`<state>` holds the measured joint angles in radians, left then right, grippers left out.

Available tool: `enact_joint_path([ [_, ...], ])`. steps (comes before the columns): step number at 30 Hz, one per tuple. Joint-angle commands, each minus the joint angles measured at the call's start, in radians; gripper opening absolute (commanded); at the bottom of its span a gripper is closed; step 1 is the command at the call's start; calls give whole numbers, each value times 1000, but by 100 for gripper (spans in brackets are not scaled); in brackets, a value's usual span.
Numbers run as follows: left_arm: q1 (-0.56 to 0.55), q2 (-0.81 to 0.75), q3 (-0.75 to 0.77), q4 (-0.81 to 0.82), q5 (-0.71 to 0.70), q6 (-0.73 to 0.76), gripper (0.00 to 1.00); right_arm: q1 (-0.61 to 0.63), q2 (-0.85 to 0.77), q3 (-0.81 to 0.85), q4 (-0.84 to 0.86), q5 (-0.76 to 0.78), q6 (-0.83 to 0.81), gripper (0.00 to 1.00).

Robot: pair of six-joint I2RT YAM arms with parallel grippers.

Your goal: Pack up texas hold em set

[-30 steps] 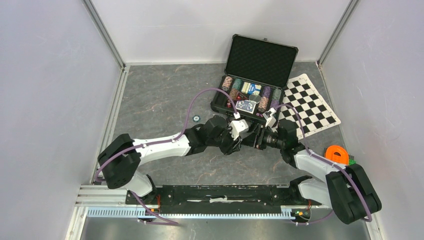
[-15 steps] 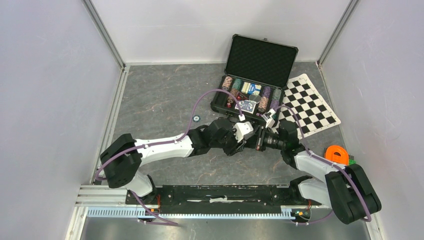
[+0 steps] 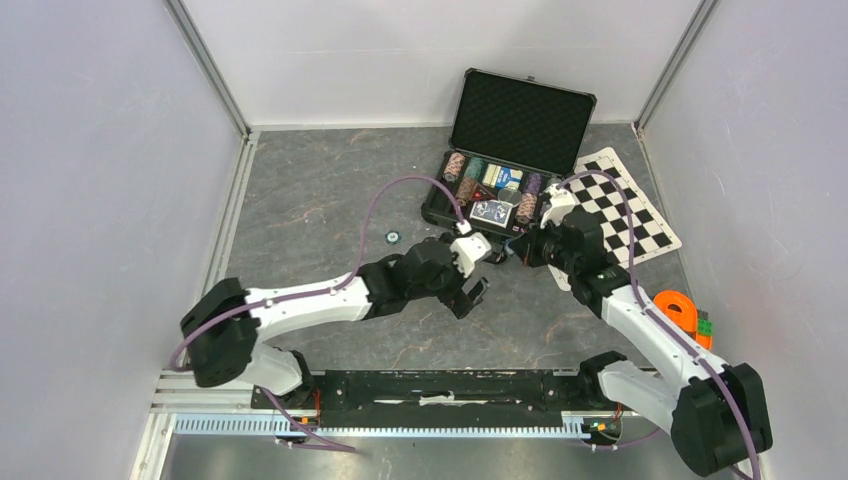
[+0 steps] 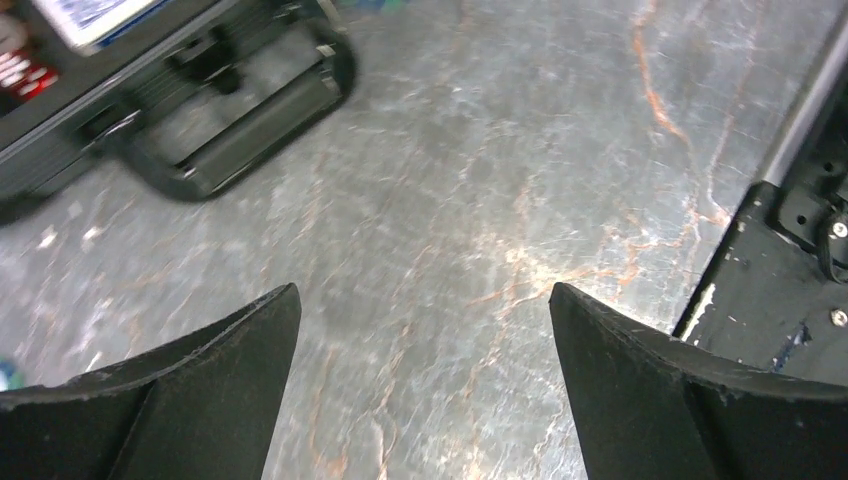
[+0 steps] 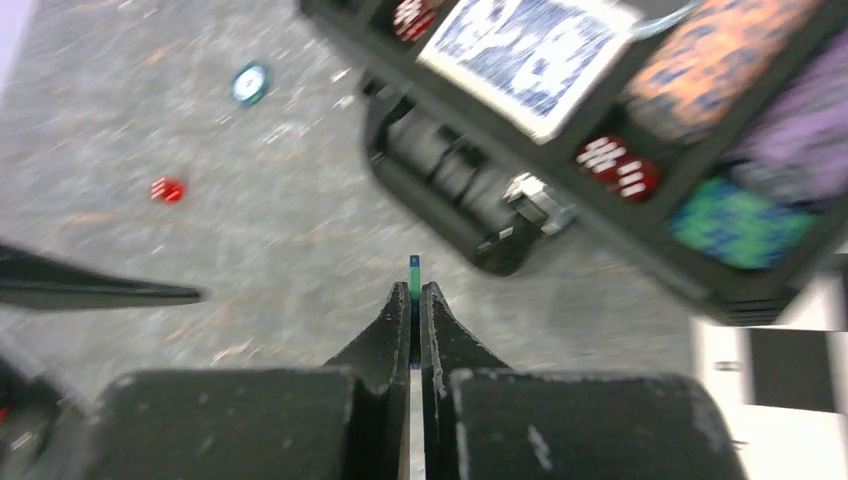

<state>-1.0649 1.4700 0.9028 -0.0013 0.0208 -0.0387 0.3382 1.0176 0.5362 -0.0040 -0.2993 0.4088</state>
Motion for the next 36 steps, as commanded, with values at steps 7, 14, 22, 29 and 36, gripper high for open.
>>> enact_joint_path([
  [7, 75, -216, -116, -103, -317, -200, 100, -1, 70, 130, -91, 358, -424, 0],
  [14, 76, -256, -210, -11, -352, -146, 100, 0, 205, 209, -127, 174, -633, 0],
  [22, 77, -346, -325, 108, -441, -184, 100, 1, 286, 292, -240, 342, -726, 0],
  [29, 76, -411, -368, 126, -466, -199, 100, 2, 354, 336, -294, 423, -752, 0],
  [36, 77, -414, -373, 127, -475, -201, 100, 8, 411, 372, -298, 540, -774, 0],
])
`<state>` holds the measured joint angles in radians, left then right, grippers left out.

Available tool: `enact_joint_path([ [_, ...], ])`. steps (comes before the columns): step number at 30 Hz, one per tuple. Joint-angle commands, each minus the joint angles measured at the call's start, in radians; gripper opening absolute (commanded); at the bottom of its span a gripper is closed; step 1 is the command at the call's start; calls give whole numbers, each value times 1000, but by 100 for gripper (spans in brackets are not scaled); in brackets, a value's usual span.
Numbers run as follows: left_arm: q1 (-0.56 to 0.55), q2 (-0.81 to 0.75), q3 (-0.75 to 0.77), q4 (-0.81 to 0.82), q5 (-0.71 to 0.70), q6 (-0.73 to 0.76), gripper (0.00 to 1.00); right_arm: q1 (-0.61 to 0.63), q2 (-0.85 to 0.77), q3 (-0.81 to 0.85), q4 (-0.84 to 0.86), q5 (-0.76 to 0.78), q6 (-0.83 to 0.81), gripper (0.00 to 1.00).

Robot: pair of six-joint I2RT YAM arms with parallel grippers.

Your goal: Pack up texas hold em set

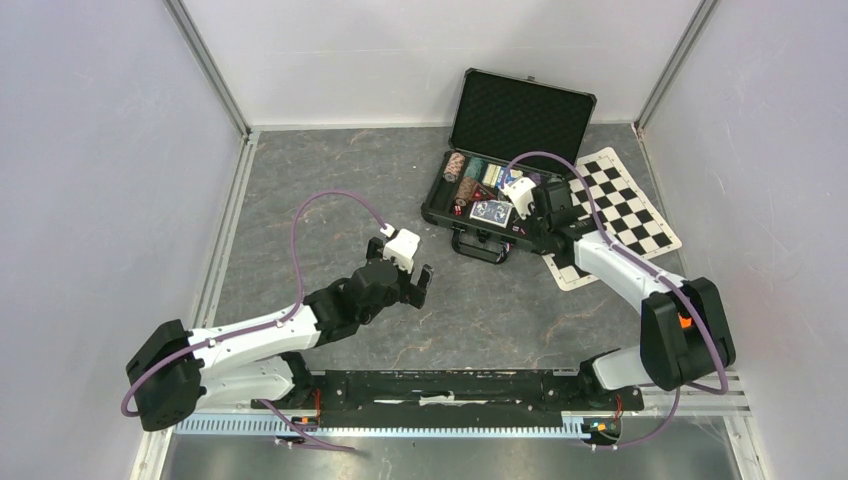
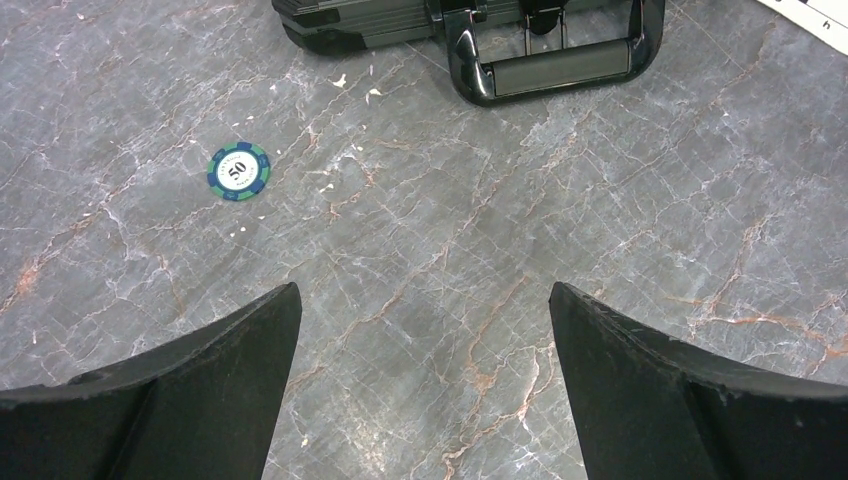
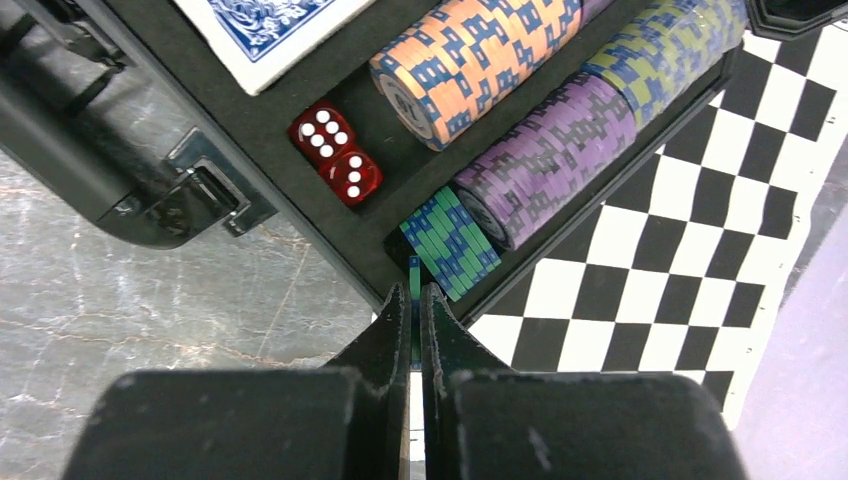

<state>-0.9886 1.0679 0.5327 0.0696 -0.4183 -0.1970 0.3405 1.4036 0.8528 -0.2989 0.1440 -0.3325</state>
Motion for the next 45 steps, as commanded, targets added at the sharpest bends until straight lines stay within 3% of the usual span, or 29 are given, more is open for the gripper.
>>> enact_joint_path([
  [1, 1, -12, -2, 56, -35, -41, 100, 6, 31, 58, -3, 99, -38, 0],
  [16, 1, 7, 2, 59, -39, -33, 100, 47, 94, 89, 36, 115, -98, 8],
  [22, 1, 22, 6, 59, -35, -32, 100, 87, 126, 109, 15, 173, -115, 37],
  [45, 2, 38, 10, 61, -31, -19, 100, 109, 75, 89, -6, 346, -56, 41],
])
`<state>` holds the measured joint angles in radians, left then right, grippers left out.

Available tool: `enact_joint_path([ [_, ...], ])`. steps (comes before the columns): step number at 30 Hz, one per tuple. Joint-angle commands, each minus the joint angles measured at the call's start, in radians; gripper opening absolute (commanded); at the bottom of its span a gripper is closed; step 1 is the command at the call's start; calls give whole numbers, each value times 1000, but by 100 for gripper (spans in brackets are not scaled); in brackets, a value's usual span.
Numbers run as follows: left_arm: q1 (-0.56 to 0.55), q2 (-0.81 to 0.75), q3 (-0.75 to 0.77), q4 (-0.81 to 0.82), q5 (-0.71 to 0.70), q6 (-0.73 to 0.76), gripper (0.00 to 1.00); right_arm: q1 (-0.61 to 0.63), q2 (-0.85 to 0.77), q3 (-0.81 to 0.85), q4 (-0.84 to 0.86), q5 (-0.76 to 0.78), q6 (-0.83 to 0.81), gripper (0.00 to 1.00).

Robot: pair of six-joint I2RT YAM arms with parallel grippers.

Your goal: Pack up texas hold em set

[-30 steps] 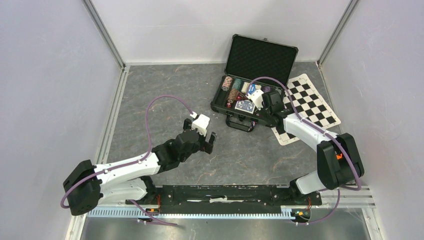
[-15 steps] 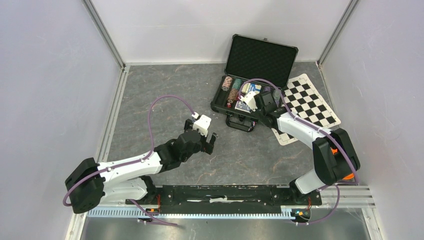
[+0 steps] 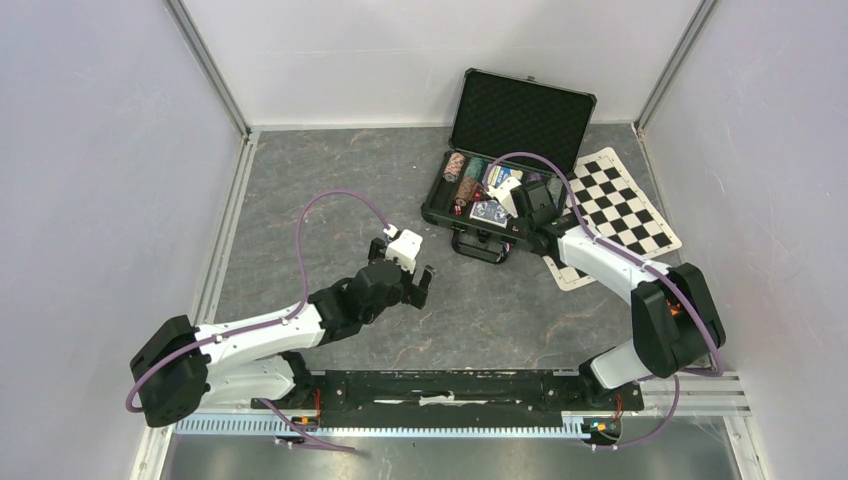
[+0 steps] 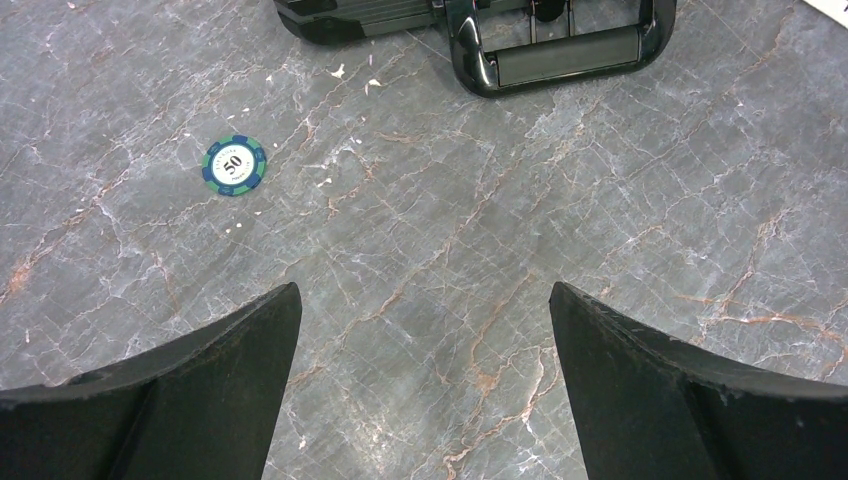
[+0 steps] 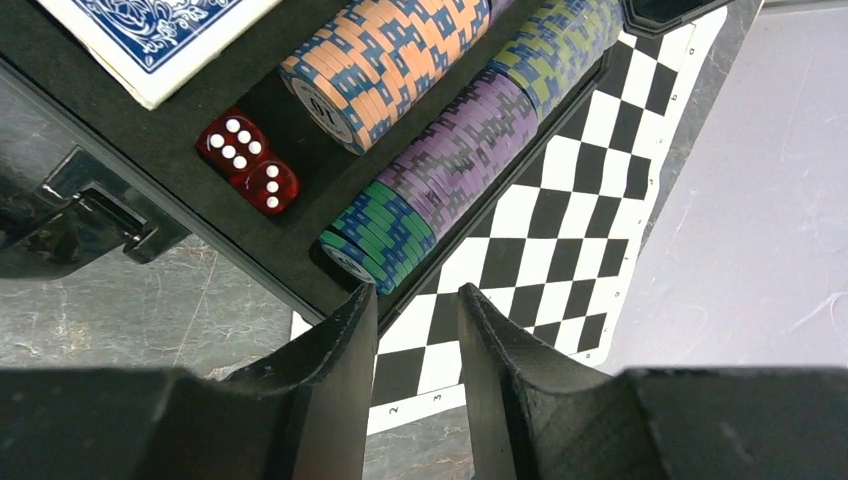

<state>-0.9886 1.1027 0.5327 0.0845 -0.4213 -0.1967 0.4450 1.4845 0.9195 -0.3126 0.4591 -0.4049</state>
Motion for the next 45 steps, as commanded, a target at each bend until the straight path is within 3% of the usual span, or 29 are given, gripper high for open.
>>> enact_joint_path([
  [1, 1, 6, 11, 46, -28, -18, 100, 5, -10, 24, 5, 23, 18, 42],
  [8, 30, 12, 10, 43, -27, -30, 100, 6, -122, -4, 44, -127, 93, 43],
  [13, 131, 32, 20, 19, 34, -51, 100, 6, -268, -93, 124, -276, 162, 43],
  [16, 217, 87, 89, -68, 92, -96, 100, 6, -366, -155, 154, -294, 216, 48],
  [22, 321, 227, 209, -216, 151, -220, 100, 5, -566, -312, 264, -264, 376, 64],
  [24, 336, 251, 243, -263, 124, -262, 100, 4, -634, -363, 297, -174, 484, 91],
  [25, 339, 254, 252, -284, 99, -279, 100, 3, -661, -384, 304, -155, 508, 98],
  [28, 344, 237, 258, -289, 80, -248, 100, 2, -740, -422, 315, -129, 613, 98],
  [31, 345, 242, 274, -287, 88, -214, 100, 2, -770, -429, 285, -196, 610, 98],
  [37, 346, 428, 504, -512, 41, -153, 100, 1, -746, -405, 181, -186, 604, 97],
  [45, 354, 632, 685, -618, 60, -94, 100, 2, -796, -469, 207, -280, 604, 96],
])
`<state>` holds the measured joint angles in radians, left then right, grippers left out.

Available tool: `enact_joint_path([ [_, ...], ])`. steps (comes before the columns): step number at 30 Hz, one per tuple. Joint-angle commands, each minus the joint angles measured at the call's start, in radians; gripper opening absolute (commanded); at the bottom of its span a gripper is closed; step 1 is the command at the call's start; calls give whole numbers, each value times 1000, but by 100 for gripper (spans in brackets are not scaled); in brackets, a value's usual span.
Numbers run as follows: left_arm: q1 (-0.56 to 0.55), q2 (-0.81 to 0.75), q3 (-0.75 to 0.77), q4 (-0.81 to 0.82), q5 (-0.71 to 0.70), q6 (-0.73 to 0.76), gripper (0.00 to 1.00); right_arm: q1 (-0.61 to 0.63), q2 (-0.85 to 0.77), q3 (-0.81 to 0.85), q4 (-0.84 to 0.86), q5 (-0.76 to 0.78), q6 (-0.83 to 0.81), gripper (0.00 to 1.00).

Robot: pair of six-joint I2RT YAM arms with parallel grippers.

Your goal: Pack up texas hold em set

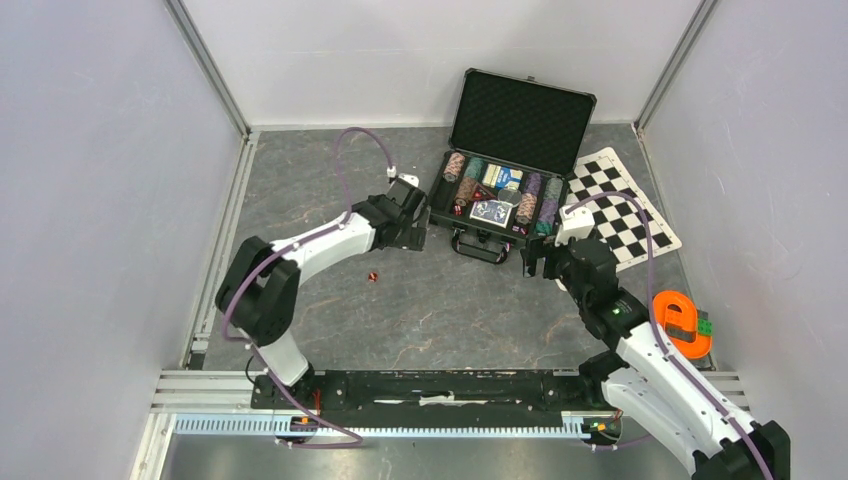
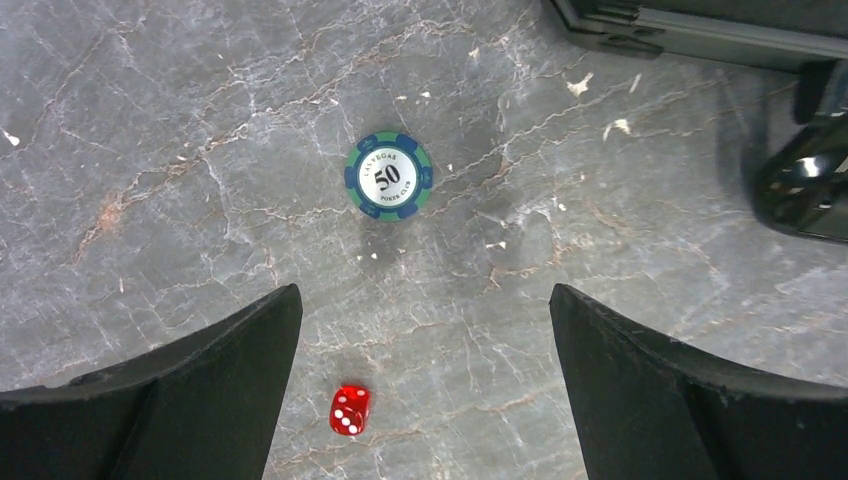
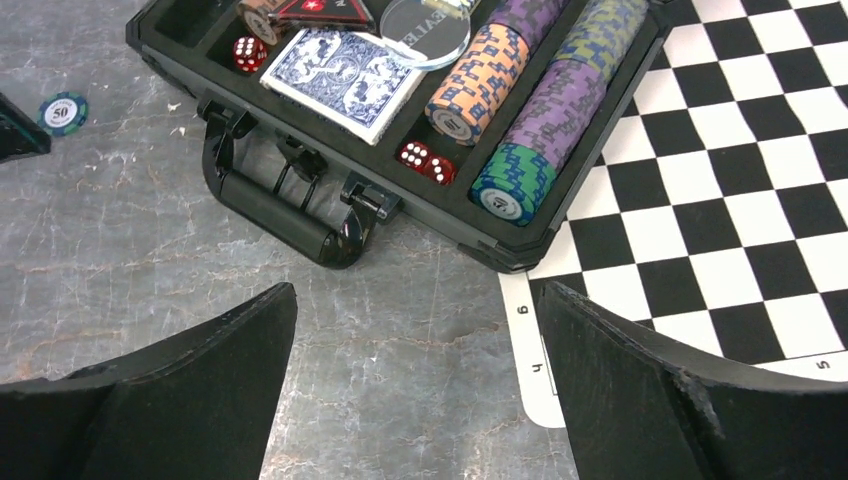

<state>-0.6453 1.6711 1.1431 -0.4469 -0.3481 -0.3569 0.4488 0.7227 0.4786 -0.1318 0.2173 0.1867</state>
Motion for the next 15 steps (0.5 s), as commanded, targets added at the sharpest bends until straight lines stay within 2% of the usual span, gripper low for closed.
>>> enact_joint_path([
  [1, 14, 86, 91, -92, 8, 75, 100, -2, -39, -35, 31, -42, 11, 96],
  [7, 59, 221, 221, -165, 88, 75, 95, -2, -39, -47, 57, -121, 6, 95],
  [15, 153, 312, 328, -215, 221, 82, 86, -2, -33, -55, 66, -143, 0, 94],
])
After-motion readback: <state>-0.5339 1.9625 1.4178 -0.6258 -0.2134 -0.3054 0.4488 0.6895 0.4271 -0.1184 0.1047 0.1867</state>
